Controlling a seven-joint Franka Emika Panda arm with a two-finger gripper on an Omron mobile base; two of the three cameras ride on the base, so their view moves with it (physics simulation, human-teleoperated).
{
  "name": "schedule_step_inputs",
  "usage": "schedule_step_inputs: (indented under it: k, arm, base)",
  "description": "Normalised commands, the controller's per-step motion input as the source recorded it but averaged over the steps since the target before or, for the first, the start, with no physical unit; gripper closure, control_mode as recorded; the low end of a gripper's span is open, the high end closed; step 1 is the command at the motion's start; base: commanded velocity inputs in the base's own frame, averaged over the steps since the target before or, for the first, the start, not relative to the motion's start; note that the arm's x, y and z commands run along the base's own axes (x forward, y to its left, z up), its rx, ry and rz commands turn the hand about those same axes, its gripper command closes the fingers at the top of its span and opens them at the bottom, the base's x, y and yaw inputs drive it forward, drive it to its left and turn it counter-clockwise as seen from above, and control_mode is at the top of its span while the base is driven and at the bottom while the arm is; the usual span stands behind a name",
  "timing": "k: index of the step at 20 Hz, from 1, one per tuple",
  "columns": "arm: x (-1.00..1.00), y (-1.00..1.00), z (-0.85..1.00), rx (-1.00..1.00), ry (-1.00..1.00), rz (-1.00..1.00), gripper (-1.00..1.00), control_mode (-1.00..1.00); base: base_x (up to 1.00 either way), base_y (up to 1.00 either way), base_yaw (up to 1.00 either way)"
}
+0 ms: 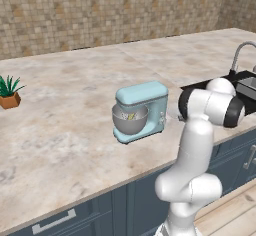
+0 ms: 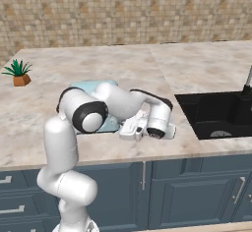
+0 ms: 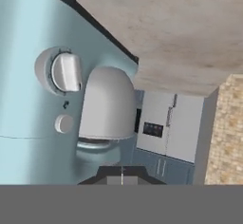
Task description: Add butter and sugar cubes to the stand mixer bowl and then turn on the stand mixer to begin making frosting.
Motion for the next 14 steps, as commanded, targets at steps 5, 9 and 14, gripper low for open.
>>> schedule_step_inputs:
  k: [5,9,14]
  arm:
    - [-0.19,0.58,-0.4,0.0,0.02,0.0,1.0,-1.0]
    - [-0.08,0.78,-0.12,0.0,0.0,0.0,1.0,-1.0]
    - [0.19,0.22,0.0,0.0,0.0,0.0,1.0,-1.0]
  base:
    - [0.0,0.0,0.0]
    - [0.0,0.0,0.0]
    - [0.0,0.0,0.0]
